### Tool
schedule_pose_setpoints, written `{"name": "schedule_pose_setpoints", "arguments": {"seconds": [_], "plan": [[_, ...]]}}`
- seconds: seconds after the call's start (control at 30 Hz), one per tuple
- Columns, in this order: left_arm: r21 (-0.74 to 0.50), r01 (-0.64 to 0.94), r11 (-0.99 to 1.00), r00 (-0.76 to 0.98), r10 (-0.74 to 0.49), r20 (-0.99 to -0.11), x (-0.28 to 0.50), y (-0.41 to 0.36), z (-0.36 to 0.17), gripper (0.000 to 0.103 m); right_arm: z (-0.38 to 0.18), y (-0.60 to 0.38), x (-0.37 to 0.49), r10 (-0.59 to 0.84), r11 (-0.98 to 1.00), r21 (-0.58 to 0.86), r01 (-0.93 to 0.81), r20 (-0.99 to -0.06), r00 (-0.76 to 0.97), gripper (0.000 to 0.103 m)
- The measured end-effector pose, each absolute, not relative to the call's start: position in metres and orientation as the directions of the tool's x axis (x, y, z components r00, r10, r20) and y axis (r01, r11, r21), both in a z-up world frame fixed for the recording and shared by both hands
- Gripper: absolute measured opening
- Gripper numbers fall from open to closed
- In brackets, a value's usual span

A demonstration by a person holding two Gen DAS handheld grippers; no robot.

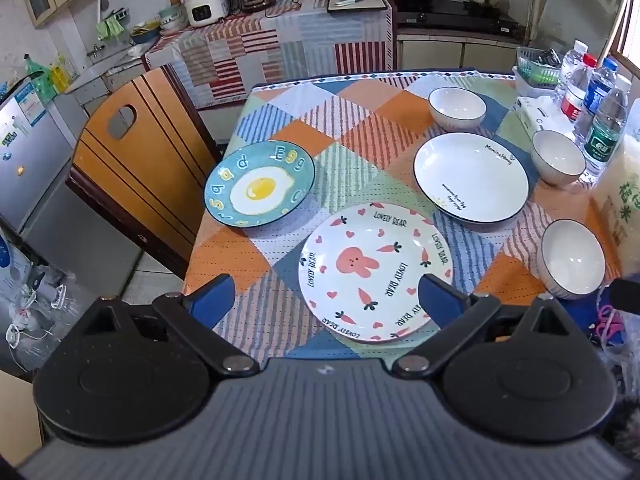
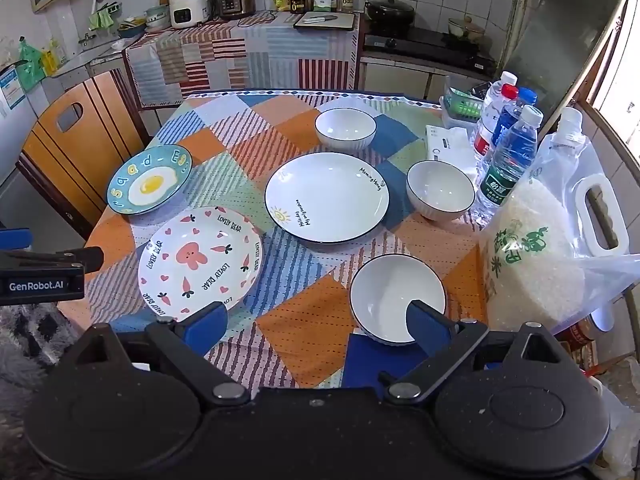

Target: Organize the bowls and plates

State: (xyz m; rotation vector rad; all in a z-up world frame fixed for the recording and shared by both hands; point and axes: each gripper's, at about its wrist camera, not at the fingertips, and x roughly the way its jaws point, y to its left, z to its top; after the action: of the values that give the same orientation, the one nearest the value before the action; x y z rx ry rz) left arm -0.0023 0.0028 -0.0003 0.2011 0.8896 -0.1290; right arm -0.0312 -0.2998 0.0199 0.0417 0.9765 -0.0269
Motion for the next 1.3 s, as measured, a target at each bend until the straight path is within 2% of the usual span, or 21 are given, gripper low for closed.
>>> {"name": "schedule_pose_setpoints", "arguments": {"seconds": [0.7,1.3], "plan": [[0.070,0.146,0.987,0.639,-0.040,-0.768,-0.003,0.010,-0.003,0.100,0.020,-0.305,-0.035,-0.025,0.998,0.011,0.054,-0.788,0.615,0.098],[0.040,0.182,0.983,0.626,-0.084,-0.775,-0.010,0.014,-0.004,0.100,0.018,-0.298,-0.040,-0.034,0.999,-0.025,0.023,-0.758,0.652,0.098]]}}
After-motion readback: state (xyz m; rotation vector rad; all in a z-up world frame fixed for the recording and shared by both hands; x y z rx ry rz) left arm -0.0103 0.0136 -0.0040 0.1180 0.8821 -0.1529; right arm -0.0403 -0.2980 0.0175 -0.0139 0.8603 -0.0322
